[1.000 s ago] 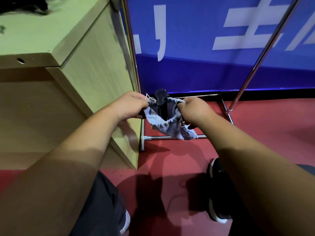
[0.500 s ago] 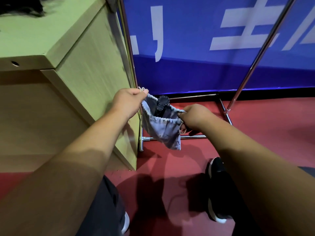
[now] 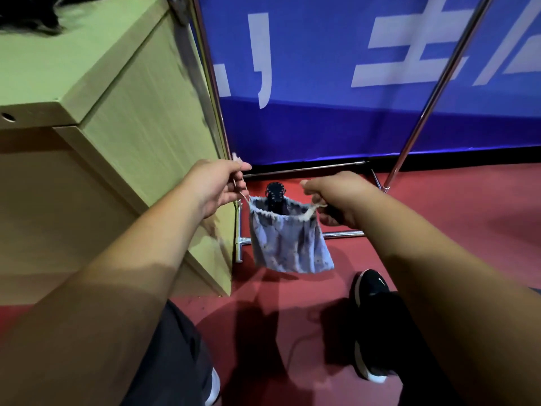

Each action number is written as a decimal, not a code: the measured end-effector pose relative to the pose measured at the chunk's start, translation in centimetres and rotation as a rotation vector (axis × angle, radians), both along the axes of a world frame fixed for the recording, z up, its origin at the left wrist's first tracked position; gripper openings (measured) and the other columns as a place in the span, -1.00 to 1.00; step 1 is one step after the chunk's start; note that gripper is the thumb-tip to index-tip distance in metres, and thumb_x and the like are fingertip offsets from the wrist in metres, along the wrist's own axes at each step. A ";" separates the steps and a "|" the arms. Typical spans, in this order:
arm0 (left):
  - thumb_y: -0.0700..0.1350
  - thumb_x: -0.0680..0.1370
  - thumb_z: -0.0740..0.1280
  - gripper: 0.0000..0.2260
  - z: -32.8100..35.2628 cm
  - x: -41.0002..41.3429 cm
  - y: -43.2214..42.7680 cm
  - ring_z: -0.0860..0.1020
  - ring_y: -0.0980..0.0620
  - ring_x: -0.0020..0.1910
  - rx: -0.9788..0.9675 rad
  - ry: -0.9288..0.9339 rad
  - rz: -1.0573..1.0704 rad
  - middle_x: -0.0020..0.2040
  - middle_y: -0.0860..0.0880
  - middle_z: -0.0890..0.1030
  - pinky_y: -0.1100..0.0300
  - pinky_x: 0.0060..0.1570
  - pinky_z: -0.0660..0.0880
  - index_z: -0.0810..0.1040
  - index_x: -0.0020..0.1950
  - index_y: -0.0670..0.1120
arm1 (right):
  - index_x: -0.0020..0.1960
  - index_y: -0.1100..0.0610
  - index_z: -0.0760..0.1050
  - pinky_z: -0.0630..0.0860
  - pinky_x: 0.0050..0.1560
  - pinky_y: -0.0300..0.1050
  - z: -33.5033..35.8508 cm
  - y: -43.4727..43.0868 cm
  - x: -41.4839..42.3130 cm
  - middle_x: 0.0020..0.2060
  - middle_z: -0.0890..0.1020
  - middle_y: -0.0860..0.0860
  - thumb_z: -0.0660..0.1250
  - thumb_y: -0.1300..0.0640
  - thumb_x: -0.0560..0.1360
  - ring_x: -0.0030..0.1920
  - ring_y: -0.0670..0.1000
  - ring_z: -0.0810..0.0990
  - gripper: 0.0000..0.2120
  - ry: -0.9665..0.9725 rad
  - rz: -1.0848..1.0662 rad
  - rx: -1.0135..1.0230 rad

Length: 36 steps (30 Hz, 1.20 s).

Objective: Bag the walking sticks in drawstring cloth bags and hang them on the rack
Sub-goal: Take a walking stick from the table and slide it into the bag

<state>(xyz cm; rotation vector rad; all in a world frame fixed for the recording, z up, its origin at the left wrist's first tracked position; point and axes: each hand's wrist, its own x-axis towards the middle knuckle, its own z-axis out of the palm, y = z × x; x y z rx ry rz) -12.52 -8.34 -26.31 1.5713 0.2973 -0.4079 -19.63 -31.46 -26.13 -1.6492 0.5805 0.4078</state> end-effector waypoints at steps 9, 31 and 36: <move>-0.30 0.65 0.39 -0.81 0.4 -0.8 -0.7 0.67 0.15 -0.31 -0.183 -0.046 -0.046 -0.02 -0.09 0.74 0.26 -0.27 0.66 0.66 0.22 -0.11 | 0.42 -0.06 0.50 0.36 -0.48 -0.27 0.5 -1.0 0.1 -0.12 0.64 0.13 0.11 0.50 0.59 -0.43 -0.09 0.53 -0.39 -0.068 -0.090 0.432; 0.30 0.64 0.28 -0.51 1.2 -1.3 -2.8 0.69 0.00 -0.14 -0.242 -0.111 -0.097 -0.21 -0.02 0.59 0.06 0.01 0.70 0.67 0.12 -0.12 | 0.09 0.14 0.56 0.72 -0.13 0.00 1.2 -2.4 0.6 -0.17 0.63 0.03 0.49 -0.41 0.45 -0.22 0.03 0.74 -0.38 -0.250 -0.349 0.300; 0.33 0.63 0.28 -0.49 1.4 -1.6 -3.1 0.68 0.03 -0.17 -0.203 -0.109 -0.122 -0.22 0.00 0.59 0.08 -0.06 0.66 0.67 0.15 -0.10 | -0.12 0.04 0.52 0.69 -0.14 -0.09 1.2 -2.7 0.6 -0.36 0.58 -0.07 0.45 -0.29 0.57 -0.29 -0.03 0.65 -0.60 -0.286 -0.359 0.314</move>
